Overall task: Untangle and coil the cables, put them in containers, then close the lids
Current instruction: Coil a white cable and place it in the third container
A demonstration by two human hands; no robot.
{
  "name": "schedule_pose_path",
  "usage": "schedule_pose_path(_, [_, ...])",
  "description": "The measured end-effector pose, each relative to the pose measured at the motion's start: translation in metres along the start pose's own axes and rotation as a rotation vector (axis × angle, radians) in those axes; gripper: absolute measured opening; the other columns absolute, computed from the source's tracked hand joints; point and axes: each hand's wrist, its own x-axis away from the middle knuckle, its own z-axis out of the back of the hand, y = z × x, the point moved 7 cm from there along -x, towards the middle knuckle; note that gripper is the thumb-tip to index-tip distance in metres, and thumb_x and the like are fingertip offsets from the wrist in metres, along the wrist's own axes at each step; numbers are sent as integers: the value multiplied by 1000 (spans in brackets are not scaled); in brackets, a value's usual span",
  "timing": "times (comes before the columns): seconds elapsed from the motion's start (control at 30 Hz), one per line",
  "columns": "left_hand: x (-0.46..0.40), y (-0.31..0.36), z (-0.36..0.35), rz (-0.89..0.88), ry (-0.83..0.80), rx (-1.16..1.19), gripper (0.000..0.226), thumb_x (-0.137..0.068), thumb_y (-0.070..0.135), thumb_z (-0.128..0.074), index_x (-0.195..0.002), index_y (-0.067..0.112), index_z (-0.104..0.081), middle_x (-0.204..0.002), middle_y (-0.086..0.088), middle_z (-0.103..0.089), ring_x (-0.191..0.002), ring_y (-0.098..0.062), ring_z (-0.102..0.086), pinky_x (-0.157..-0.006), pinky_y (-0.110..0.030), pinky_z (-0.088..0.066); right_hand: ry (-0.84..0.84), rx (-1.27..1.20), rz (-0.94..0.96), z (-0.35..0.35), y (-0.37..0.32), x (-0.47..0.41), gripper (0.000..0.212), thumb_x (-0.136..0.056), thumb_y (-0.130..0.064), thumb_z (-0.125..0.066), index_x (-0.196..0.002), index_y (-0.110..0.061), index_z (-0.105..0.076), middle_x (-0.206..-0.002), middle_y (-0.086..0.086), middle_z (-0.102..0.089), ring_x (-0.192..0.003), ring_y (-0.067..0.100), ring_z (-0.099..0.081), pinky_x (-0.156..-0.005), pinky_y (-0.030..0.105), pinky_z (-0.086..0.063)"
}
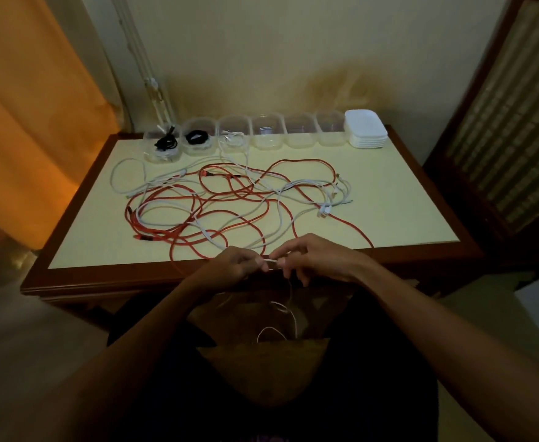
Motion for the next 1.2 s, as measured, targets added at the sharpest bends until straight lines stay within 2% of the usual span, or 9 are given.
schedule_pose_path(0.17, [6,-5,-7,-37,-78,38,27,-103,23,-45,-104,9,-68,-62,8,-54,-50,0,-45,-47,-11,-35,22,278,21,-10,6,-4,18,-99,-28,-58,-109,-22,-71,-66,-9,-62,-53,6,-50,-55,21,-42])
schedule_pose_path(0.37, [6,-24,14,12,64,142,32,-105,20,-38,-102,10,-69,-52,6,-52,-50,-6,-48,-51,-17,-39,671,171,69,34,12,-1,17,-95,-22,-62,-101,-14,-76,-98,-8,-68,-92,6,-59,-82,26,-44])
schedule_pose_path(0.43, [6,-25,17,5,70,110,32,-105,21,-39,-98,12,-69,-55,7,-54,-52,-3,-48,-51,-15,-39,556,341,118,19,0,-6,21,-96,-24,-61,-109,-12,-73,-89,-18,-58,-86,0,-53,-82,25,-43])
schedule_pose_path(0.6, [7,-15,10,-19,5,189,31,-103,22,-41,-93,6,-66,-57,12,-58,-52,2,-50,-52,-11,-39,94,289,183,-27,1,-27,29,-98,-30,-58,-121,-13,-64,-104,2,-70,-91,10,-68,-84,27,-55])
schedule_pose_path(0.67, [7,-16,10,-18,4,246,33,-103,24,-41,-94,3,-65,-52,9,-52,-49,-4,-46,-49,-15,-37,129,234,188,-25,3,-27,24,-100,-25,-54,-102,-6,-69,-87,7,-72,-83,13,-69,-79,24,-54])
schedule_pose_path(0.8, [8,-25,20,-20,47,389,38,-104,23,-38,-97,-2,-66,-60,-2,-51,-53,-14,-42,-50,-22,-37,520,-394,132,7,22,-20,21,-99,-10,-53,-91,2,-68,-76,14,-66,-78,26,-67,-81,34,-58])
schedule_pose_path(0.9, [7,-29,24,-7,58,312,48,-104,23,-38,-70,26,-72,-78,-27,-53,-56,-15,-44,-54,-24,-38,328,-385,92,0,19,-18,20,-100,-18,-54,-110,-7,-67,-90,16,-71,-79,32,-69,-75,38,-59])
schedule_pose_path(1.03, [4,-25,12,25,-55,232,34,-103,26,-41,-87,17,-68,-56,7,-54,-52,-5,-47,-51,-17,-37,49,-52,95,-19,-1,-14,25,-99,-30,-55,-117,-17,-66,-84,8,-71,-69,21,-68,-72,31,-58])
schedule_pose_path(1.2, [5,-24,9,36,-64,236,34,-104,29,-40,-91,17,-69,-60,-3,-53,-54,-11,-49,-52,-23,-42,599,-279,74,25,10,-16,24,-101,-16,-51,-91,-11,-71,-65,1,-55,-60,14,-51,-55,25,-47])
